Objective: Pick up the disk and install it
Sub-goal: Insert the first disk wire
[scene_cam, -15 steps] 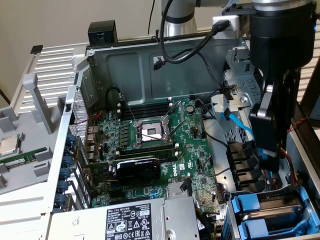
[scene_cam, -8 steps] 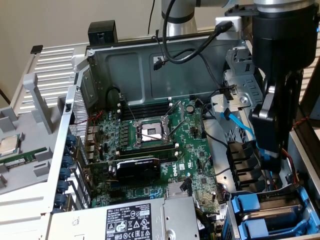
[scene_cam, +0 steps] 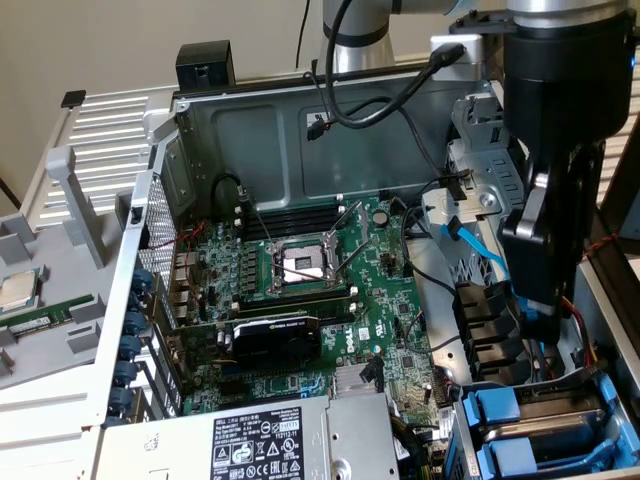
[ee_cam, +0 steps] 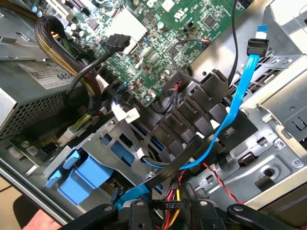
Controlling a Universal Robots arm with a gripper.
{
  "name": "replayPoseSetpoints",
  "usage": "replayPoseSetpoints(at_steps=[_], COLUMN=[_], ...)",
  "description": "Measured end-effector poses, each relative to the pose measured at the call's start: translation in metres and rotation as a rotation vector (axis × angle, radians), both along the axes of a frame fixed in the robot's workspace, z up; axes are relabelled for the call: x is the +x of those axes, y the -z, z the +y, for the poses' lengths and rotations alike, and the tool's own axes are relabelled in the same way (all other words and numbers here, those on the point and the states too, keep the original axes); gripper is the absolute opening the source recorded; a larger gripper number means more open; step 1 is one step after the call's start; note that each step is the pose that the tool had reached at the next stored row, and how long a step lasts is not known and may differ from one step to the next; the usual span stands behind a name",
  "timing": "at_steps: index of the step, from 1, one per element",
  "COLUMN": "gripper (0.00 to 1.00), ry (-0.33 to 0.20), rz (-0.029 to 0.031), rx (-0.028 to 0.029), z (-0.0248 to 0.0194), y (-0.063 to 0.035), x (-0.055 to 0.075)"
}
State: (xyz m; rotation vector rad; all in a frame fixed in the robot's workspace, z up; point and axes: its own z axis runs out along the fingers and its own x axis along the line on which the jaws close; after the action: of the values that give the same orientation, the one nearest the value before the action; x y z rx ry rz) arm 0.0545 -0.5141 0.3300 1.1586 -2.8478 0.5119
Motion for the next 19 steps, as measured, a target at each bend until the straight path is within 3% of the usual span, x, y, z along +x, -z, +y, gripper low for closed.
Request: replayPoseSetpoints(at_steps=[10,19], gripper=[0.35,0.35], ry=[0.001,0.001], rz=[-0.0002,-0.0002], rx=[0.0119,0.0128], z=[0.0003,0.0003], y=[0.0015,0.0014], x=[0.0001,0.0001])
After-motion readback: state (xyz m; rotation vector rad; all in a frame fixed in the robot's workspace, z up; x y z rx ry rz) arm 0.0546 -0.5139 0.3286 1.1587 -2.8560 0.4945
